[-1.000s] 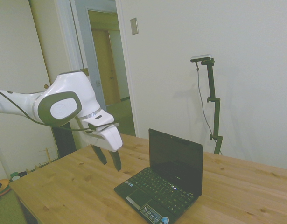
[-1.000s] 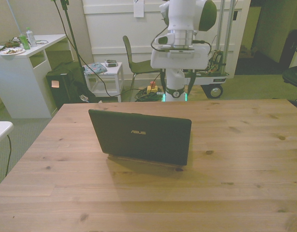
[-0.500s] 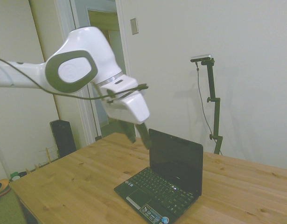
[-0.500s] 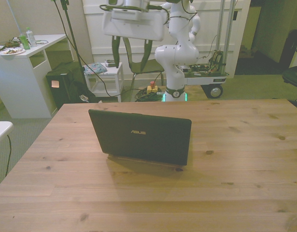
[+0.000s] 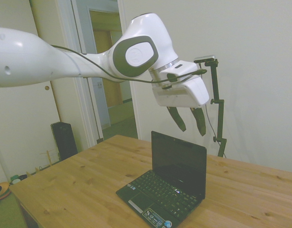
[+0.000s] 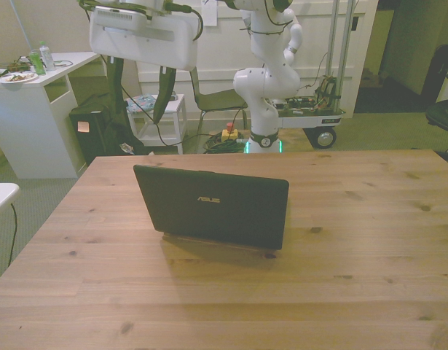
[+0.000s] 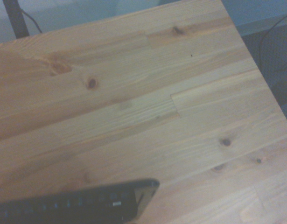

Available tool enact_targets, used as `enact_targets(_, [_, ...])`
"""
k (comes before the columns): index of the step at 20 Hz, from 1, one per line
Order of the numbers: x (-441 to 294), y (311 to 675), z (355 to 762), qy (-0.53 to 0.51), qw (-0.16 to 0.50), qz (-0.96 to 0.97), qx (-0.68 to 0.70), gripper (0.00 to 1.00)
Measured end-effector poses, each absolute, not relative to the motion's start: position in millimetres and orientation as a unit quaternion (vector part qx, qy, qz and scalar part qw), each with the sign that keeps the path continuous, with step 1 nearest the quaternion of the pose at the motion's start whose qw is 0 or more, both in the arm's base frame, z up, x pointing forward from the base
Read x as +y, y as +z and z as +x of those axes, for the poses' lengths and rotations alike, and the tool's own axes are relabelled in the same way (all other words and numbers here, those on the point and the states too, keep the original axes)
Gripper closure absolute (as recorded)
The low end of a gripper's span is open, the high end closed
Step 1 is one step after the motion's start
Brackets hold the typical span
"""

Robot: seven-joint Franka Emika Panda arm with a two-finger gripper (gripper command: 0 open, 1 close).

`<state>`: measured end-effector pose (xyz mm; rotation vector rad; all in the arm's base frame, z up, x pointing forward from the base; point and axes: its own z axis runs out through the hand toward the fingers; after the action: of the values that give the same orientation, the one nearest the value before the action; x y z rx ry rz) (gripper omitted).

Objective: Close the laptop

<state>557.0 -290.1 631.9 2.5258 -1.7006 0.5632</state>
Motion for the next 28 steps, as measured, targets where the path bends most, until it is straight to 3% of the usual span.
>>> enact_targets(7, [-281, 604, 642, 0.171, 0.007, 0.833, -0.527, 0.0])
enact_targets(8, [-276, 597, 653, 0.165, 0.005, 0.836, -0.524, 1.0])
enact_targets(14, [-250, 580, 690, 0.122, -0.01, 0.853, -0.507, 1.0])
enact_targets(28, [-199, 556, 700, 0.072, -0.033, 0.866, -0.493, 1.0])
